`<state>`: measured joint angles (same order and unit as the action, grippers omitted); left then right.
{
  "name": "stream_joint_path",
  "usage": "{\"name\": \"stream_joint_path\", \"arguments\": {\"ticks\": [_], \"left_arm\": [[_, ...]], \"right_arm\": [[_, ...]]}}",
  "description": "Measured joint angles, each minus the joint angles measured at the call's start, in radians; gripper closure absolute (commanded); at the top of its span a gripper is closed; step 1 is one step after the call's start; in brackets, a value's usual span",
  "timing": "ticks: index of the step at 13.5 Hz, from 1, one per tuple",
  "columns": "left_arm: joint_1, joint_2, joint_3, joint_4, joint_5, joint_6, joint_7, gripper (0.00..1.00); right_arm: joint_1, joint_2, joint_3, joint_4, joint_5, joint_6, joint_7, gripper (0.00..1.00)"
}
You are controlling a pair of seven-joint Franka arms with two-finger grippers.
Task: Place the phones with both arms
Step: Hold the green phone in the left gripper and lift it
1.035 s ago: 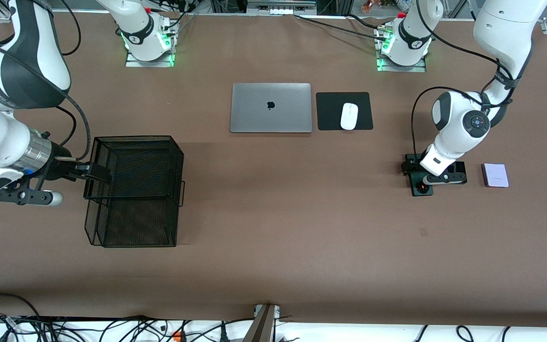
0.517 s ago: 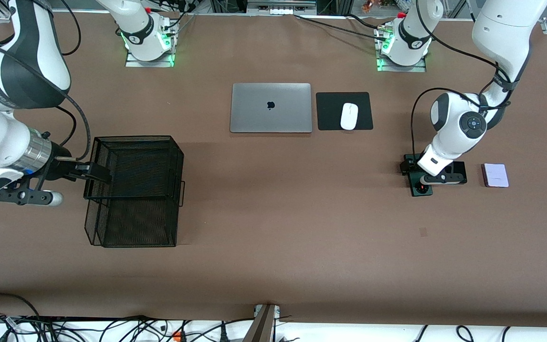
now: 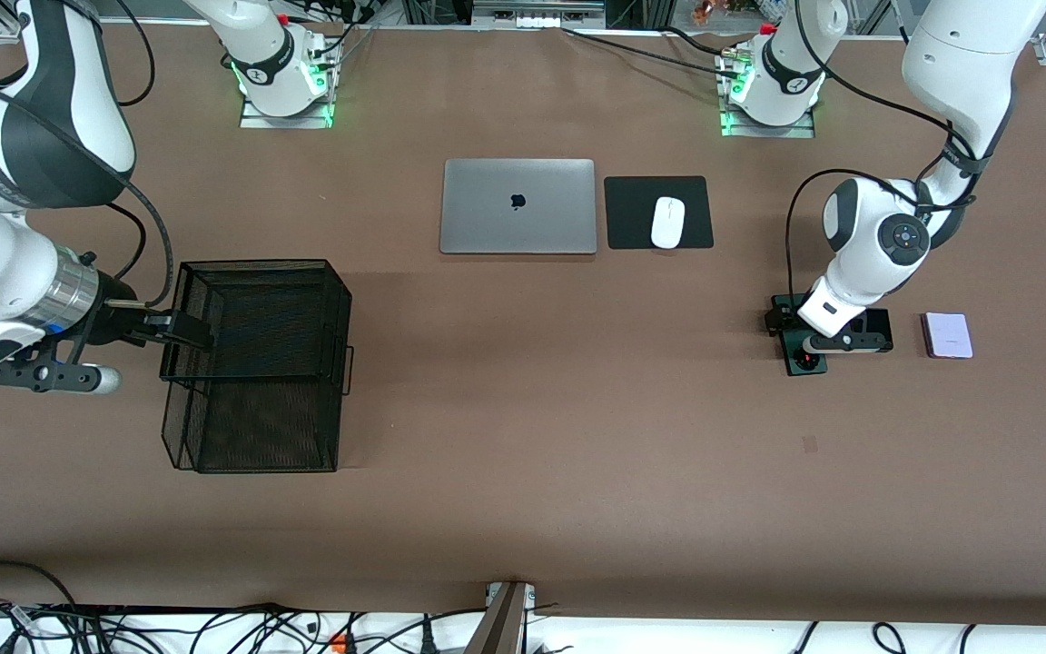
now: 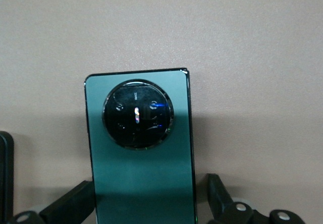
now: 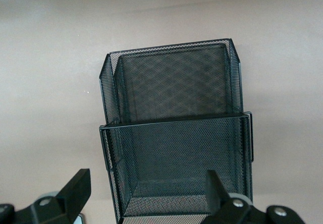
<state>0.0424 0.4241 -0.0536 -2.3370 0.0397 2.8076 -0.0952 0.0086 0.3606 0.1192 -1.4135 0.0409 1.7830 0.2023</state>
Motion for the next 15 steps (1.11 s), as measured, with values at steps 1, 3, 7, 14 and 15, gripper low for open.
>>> {"name": "stream_joint_path", "arguments": {"ticks": [1,3,7,14,15], "left_arm": [[0.0,0.0,0.0,0.0,0.0,0.0,0.0,0.0],[0.0,0.0,0.0,0.001,0.0,0.002,0.0,0.0],[0.0,0.0,0.001,0.003,0.0,0.004,0.0,0.0],[0.001,0.001,0.003,0.006,0.0,0.005,0.0,0.41],[0.001,-0.005,0.004,0.006,0.0,0.002,0.0,0.59]], "right_arm": [[0.0,0.0,0.0,0.0,0.0,0.0,0.0,0.0],[0.0,0.0,0.0,0.0,0.0,0.0,0.0,0.0],[0.0,0.0,0.0,0.0,0.0,0.0,0.0,0.0],[0.0,0.0,0.0,0.0,0.0,0.0,0.0,0.0],[0.0,0.0,0.0,0.0,0.0,0.0,0.0,0.0]]}}
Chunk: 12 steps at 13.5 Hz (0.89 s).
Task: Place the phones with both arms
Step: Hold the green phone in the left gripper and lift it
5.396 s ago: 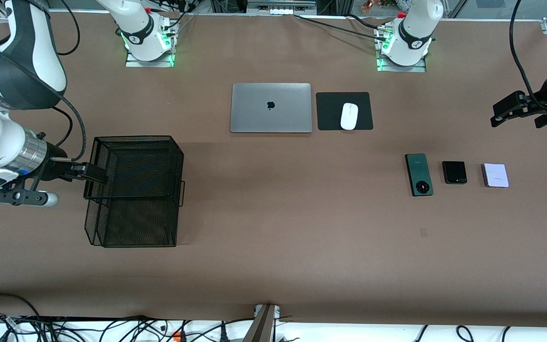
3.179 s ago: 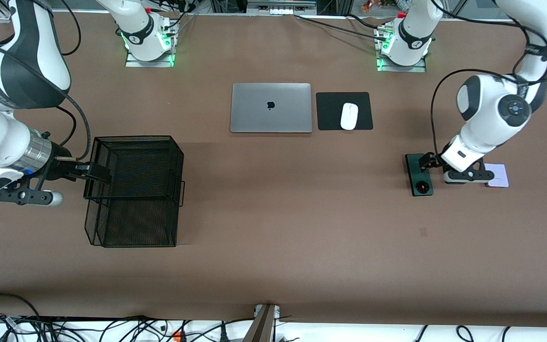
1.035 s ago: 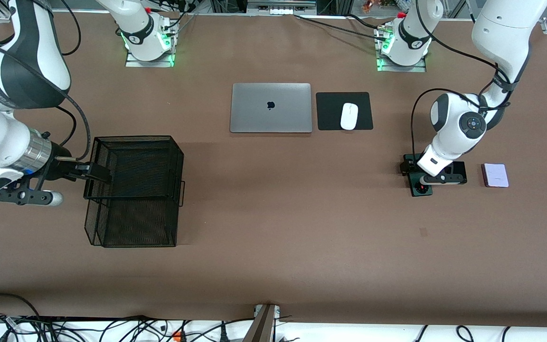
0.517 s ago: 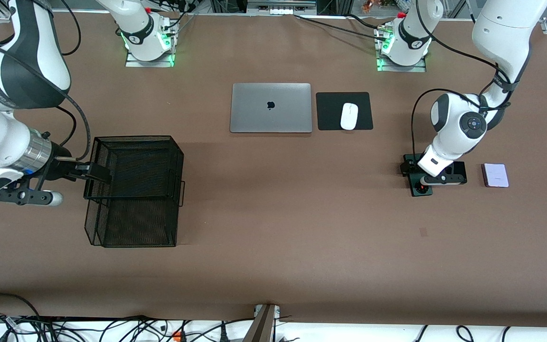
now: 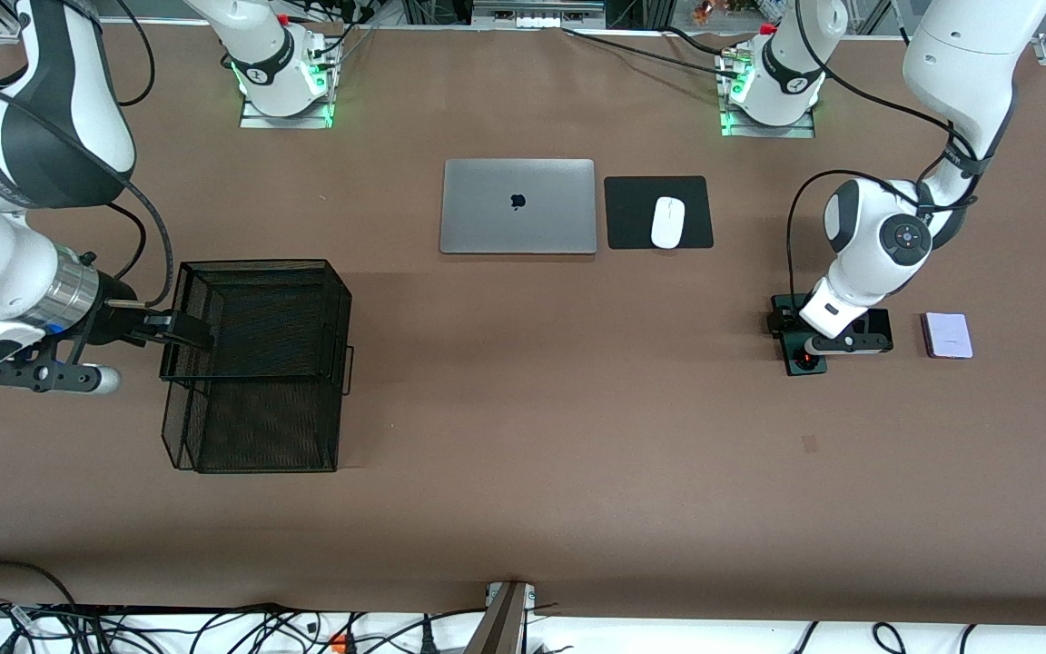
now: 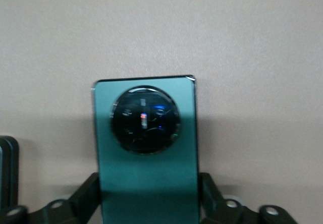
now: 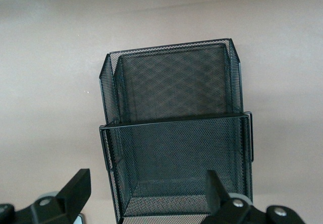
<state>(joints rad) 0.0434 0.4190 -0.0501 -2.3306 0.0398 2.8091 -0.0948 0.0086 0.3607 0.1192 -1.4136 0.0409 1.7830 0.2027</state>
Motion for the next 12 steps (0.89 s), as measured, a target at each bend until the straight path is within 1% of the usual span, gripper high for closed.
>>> {"name": "stream_joint_path", "arguments": {"ticks": [1,2,3,4,5,6,7,9,10,12], "left_arm": [[0.0,0.002,0.0,0.0,0.0,0.001,0.0,0.74],[0.0,0.001,0.001,0.0,0.0,0.001,0.0,0.79],[0.0,0.002,0.001,0.001,0.0,0.001,-0.001,0.79],[0.0,0.004,0.001,0.006,0.0,0.0,0.0,0.85],[0.0,0.007,0.001,0.017,0.0,-0.007,0.0,0.87],[0.0,0.009,0.001,0.04,0.0,-0.043,0.0,0.9],[0.0,0.009,0.0,0.08,0.0,-0.113,0.0,0.91],[-0.003,0.007,-0.005,0.196,0.0,-0.286,0.0,0.96],[-0.006,0.006,-0.011,0.257,0.0,-0.355,-0.001,0.97],[-0.015,0.006,-0.051,0.356,0.0,-0.449,-0.021,0.97]], "right_arm": [[0.0,0.0,0.0,0.0,0.0,0.0,0.0,0.0],[0.0,0.0,0.0,0.0,0.0,0.0,0.0,0.0],[0.0,0.0,0.0,0.0,0.0,0.0,0.0,0.0],[0.0,0.0,0.0,0.0,0.0,0.0,0.0,0.0],[0.0,0.0,0.0,0.0,0.0,0.0,0.0,0.0],[0.0,0.0,0.0,0.0,0.0,0.0,0.0,0.0],[0.0,0.0,0.0,0.0,0.0,0.0,0.0,0.0],[0.0,0.0,0.0,0.0,0.0,0.0,0.0,0.0],[0.0,0.0,0.0,0.0,0.0,0.0,0.0,0.0],[0.0,0.0,0.0,0.0,0.0,0.0,0.0,0.0]]}}
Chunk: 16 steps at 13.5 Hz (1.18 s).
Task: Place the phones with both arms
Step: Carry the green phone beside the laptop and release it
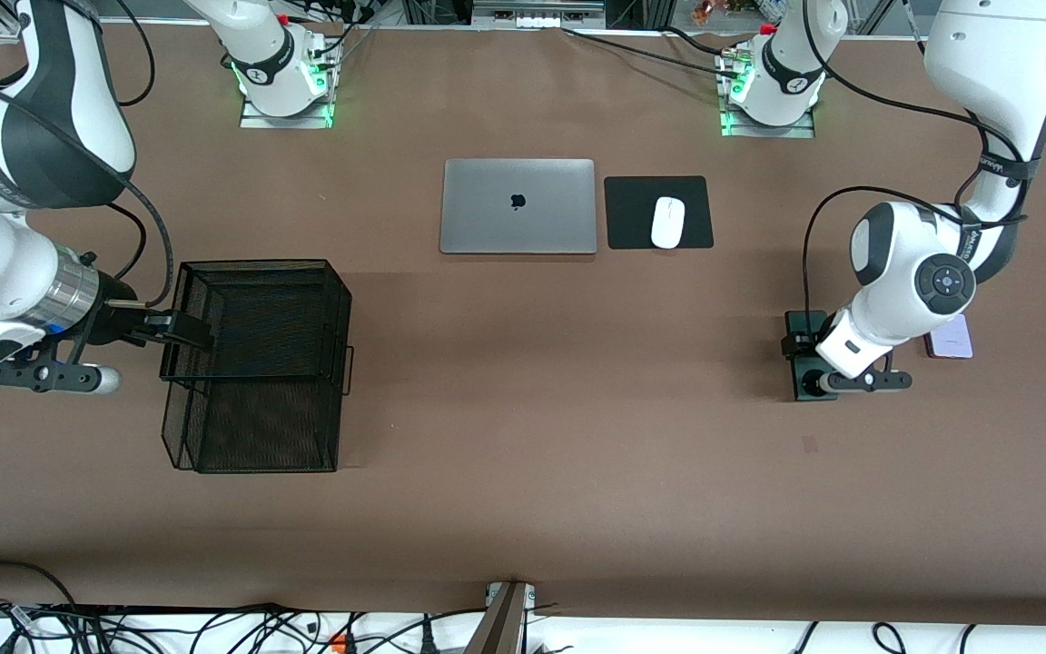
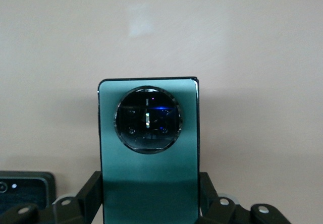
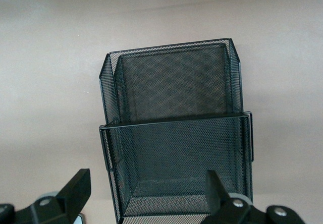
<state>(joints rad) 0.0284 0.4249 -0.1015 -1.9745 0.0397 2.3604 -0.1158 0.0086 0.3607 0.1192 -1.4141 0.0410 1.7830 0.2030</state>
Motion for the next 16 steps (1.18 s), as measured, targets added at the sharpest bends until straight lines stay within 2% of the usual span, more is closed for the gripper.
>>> {"name": "stream_joint_path", "arguments": {"ticks": [2,6,11,13,16], "left_arm": [[-0.063,0.005,-0.022,0.045,0.0,-0.028,-0.08,0.98],[-0.297,0.075,-0.032,0.137,0.0,-0.028,-0.371,0.98],[-0.591,0.273,-0.027,0.402,0.0,-0.028,-0.695,1.0],[-0.69,0.372,0.001,0.524,0.0,-0.028,-0.765,1.0],[-0.84,0.48,0.1,0.655,0.0,-0.029,-0.831,1.0]], "right_arm": [[0.0,0.0,0.0,0.0,0.0,0.0,0.0,0.0],[0.0,0.0,0.0,0.0,0.0,0.0,0.0,0.0],[0.0,0.0,0.0,0.0,0.0,0.0,0.0,0.0],[0.0,0.0,0.0,0.0,0.0,0.0,0.0,0.0],[0.0,0.0,0.0,-0.001,0.0,0.0,0.0,0.0]]}}
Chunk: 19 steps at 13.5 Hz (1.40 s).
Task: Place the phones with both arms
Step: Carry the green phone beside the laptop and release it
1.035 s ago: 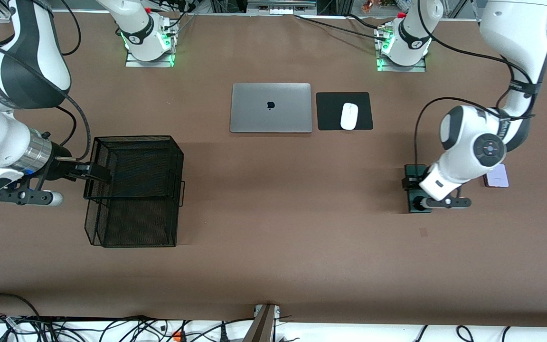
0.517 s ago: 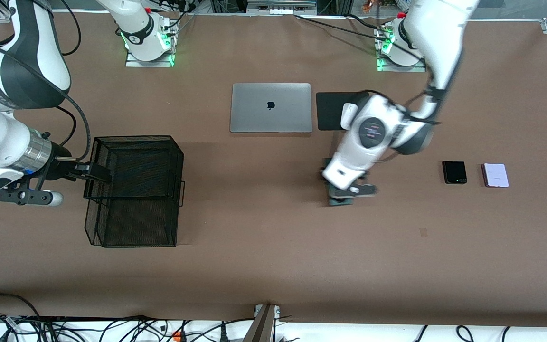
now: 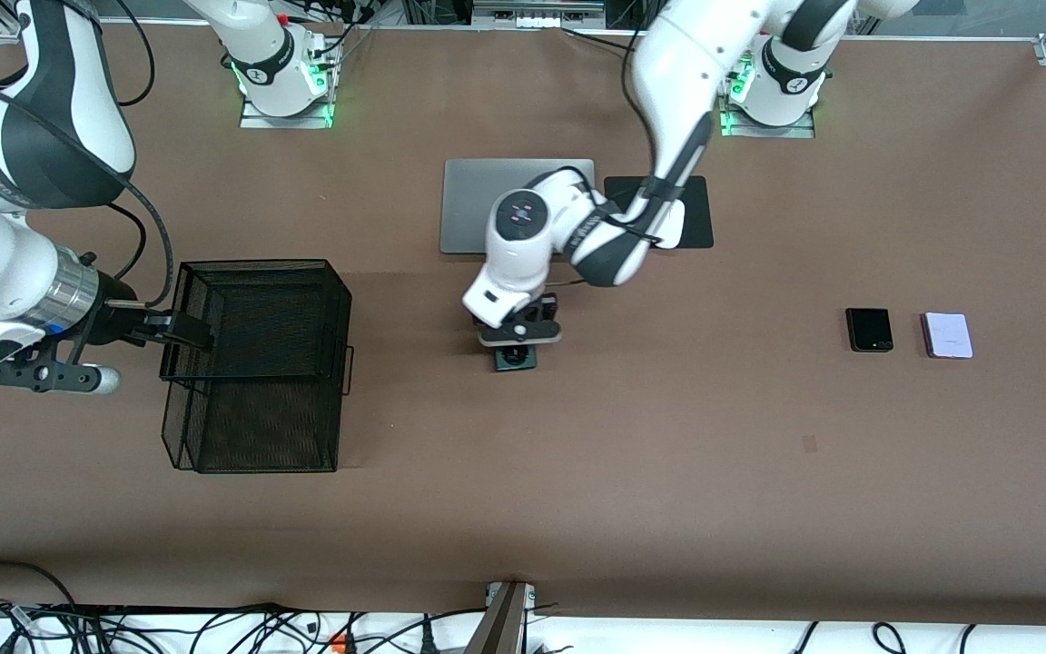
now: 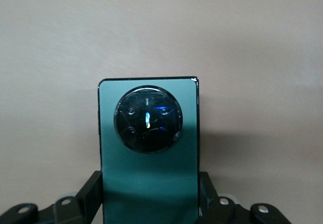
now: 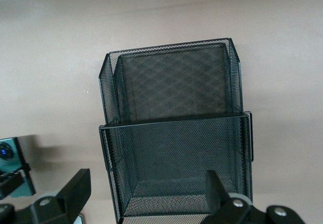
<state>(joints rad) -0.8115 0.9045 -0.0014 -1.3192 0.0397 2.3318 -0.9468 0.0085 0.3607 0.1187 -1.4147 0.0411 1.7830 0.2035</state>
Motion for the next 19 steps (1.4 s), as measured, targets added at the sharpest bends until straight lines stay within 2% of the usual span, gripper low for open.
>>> {"name": "stream_joint_path", "arguments": {"ticks": [2,4,5,6,7,11,14,17,19], "left_arm": [[-0.086,0.044,0.06,0.045,0.0,0.0,-0.035,0.99],[-0.126,0.064,0.074,0.064,0.0,-0.001,-0.048,0.82],[-0.135,0.07,0.077,0.067,0.0,-0.002,-0.049,0.68],[-0.142,0.076,0.085,0.068,0.0,-0.003,-0.049,0.27],[-0.149,0.082,0.093,0.069,0.0,-0.003,-0.049,0.0],[-0.17,0.09,0.137,0.084,0.0,-0.003,-0.051,0.0],[-0.146,0.063,0.181,0.119,0.0,-0.067,-0.043,0.0],[-0.035,-0.053,0.176,0.092,0.0,-0.201,0.042,0.0],[0.053,-0.175,0.159,-0.022,0.0,-0.235,0.138,0.0]], "right_arm": [[0.0,0.0,0.0,0.0,0.0,0.0,0.0,0.0],[0.0,0.0,0.0,0.0,0.0,0.0,0.001,0.0],[0.0,0.0,0.0,0.0,0.0,0.0,0.001,0.0],[0.0,0.0,0.0,0.0,0.0,0.0,0.001,0.0],[0.0,0.0,0.0,0.0,0.0,0.0,0.001,0.0],[0.0,0.0,0.0,0.0,0.0,0.0,0.001,0.0],[0.0,0.0,0.0,0.0,0.0,0.001,0.001,0.0],[0.0,0.0,0.0,0.0,0.0,0.001,0.001,0.0],[0.0,0.0,0.001,0.0,0.0,0.001,0.001,0.0]]}}
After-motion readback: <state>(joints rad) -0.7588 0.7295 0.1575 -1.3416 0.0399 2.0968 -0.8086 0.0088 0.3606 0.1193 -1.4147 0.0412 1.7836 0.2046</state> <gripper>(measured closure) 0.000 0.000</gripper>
